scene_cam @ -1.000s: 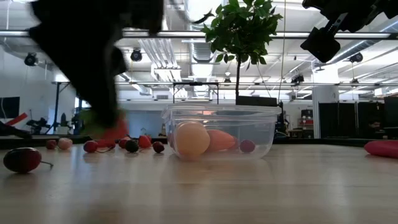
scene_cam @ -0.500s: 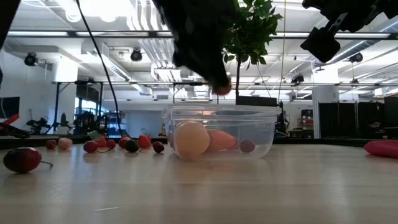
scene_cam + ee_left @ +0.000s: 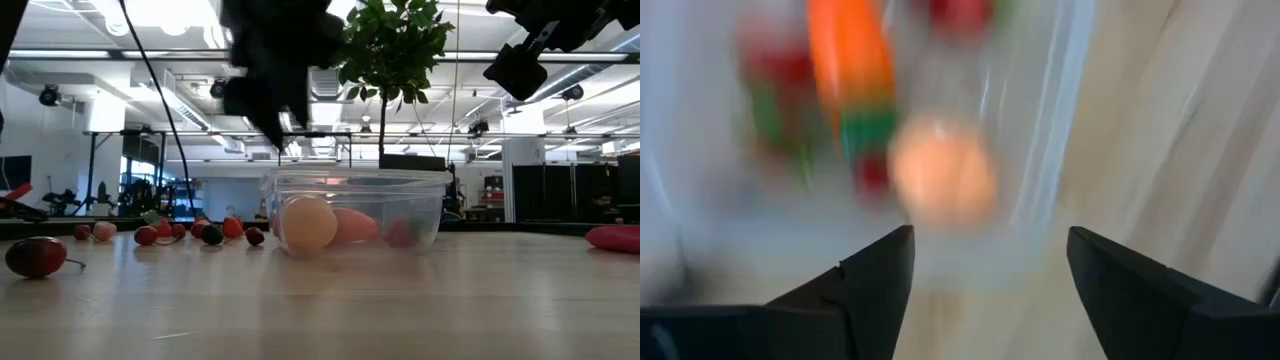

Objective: Pick and placing Produce into tupperware
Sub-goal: Put the red cherry into the transparent bin

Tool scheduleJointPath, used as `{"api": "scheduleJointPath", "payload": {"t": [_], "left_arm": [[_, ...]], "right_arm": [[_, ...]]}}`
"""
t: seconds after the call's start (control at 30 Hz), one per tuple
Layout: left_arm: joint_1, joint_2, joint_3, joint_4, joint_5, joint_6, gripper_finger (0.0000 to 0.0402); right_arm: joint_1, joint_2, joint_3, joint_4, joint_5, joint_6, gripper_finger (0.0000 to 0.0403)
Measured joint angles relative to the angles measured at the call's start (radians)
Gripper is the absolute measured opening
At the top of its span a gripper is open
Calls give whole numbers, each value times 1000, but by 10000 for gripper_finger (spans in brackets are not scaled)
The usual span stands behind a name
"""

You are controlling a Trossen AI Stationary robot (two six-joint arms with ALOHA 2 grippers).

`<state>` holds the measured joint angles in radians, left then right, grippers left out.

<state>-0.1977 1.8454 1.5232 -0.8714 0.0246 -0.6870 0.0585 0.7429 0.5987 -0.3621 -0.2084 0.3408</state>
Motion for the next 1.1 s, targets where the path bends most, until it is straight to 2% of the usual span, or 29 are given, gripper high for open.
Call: {"api": "scheduleJointPath", "payload": {"t": [0.07,0.13,0.23,0.47,0.6,0.93,1.1], "left_arm": [[-47,0,-4,-119,5,-158,250],[-100,0,-14,-196,24,-378,251],[-182,1,-52,-202,75,-702,251],[-328,2,-93,-156,72,-1152,251],[-346,2,-114,-120,13,-1242,251],[-346,2,-217,-87,13,-1268,251],[-346,2,-267,20,13,-1269,251]], "right_arm": [[0,0,0,0,0,0,307],[0,0,0,0,0,0,309],[0,0,0,1,0,0,312],[0,0,0,0,0,0,310],[0,0,0,1,0,0,306],[0,0,0,1,0,0,309],[0,0,0,0,0,0,304]]}}
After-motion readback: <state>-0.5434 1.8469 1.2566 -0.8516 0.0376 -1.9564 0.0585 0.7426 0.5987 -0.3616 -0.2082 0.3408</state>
